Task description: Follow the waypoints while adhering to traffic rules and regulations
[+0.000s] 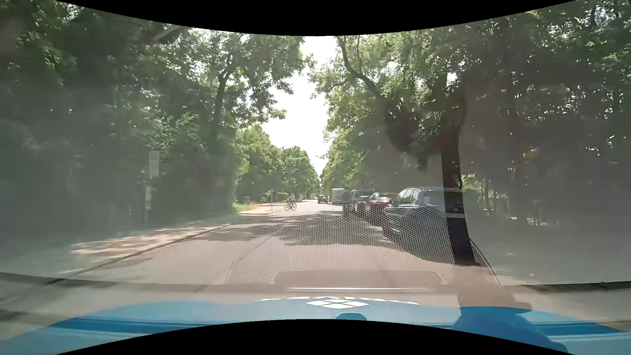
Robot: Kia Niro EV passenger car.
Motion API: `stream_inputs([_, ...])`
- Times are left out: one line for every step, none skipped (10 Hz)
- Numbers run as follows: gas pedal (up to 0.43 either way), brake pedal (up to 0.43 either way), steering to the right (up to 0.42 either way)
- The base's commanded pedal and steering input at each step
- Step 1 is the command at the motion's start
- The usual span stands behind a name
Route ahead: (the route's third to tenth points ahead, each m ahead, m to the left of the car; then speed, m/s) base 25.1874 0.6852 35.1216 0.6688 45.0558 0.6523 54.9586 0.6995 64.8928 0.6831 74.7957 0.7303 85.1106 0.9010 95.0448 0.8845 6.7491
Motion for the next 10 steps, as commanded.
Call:
stream_inputs([0.11, 0.0, -0.004])
stream_inputs([0.11, 0.0, -0.004])
stream_inputs([0.11, 0.0, -0.004])
stream_inputs([0.11, 0.0, -0.004])
stream_inputs([0.118, 0.0, -0.003])
stream_inputs([0.118, 0.0, -0.003])
stream_inputs([0.118, 0.0, -0.003])
stream_inputs([0.118, 0.0, -0.004])
stream_inputs([0.118, 0.0, -0.003])
stream_inputs([0.118, 0.0, -0.003])
